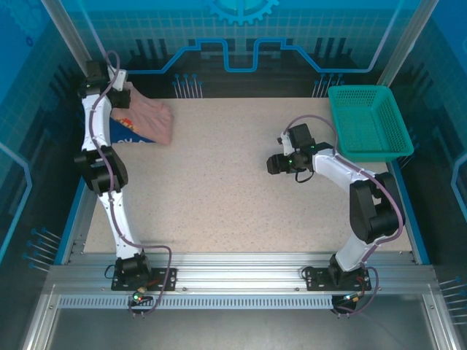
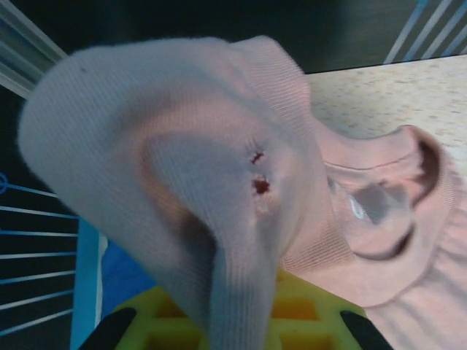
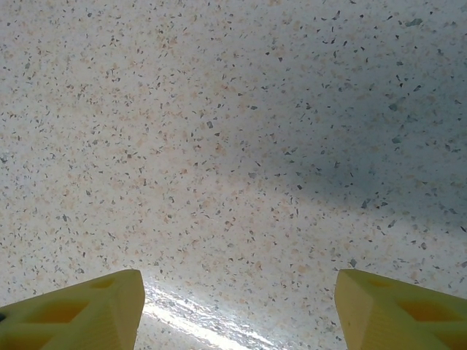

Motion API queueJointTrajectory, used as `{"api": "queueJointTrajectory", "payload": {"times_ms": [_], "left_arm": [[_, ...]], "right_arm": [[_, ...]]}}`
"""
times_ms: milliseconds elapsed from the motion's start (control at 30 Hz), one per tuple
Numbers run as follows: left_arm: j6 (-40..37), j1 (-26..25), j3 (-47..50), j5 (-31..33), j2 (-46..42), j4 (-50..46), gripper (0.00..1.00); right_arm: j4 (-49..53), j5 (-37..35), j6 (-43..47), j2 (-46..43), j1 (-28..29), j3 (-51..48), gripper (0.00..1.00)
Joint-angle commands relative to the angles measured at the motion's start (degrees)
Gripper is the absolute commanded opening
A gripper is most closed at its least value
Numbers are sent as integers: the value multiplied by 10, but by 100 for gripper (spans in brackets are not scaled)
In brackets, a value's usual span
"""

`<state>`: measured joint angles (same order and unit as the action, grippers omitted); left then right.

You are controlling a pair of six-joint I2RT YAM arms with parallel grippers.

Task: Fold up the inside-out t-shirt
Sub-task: Place the T-shirt on the T-shirt.

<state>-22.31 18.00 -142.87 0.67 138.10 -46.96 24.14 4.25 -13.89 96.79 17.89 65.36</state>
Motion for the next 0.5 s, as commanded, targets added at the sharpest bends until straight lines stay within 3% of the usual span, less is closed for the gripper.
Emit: {"api": "queueJointTrajectory", "payload": {"times_ms": [0,167,200,267,367,467], "left_arm": [[-7,1,-29,118,39,73,24],[9,-16,-54,236,47,88,74],[11,-22,-57,249,42,82,80],[22,-36,-58,285,27,72,89],[89,-58,-45,287,-18,12,91],[184,-89,87,240,-122,3,93]], "right_arm": [[18,-12,8,9,11,22,70],[27,-17,6,7,18,30,70],[28,-19,4,4,20,30,70],[28,-30,-2,-6,23,25,70],[25,-68,-3,-31,22,9,71],[7,-157,10,-70,27,-19,74]]}}
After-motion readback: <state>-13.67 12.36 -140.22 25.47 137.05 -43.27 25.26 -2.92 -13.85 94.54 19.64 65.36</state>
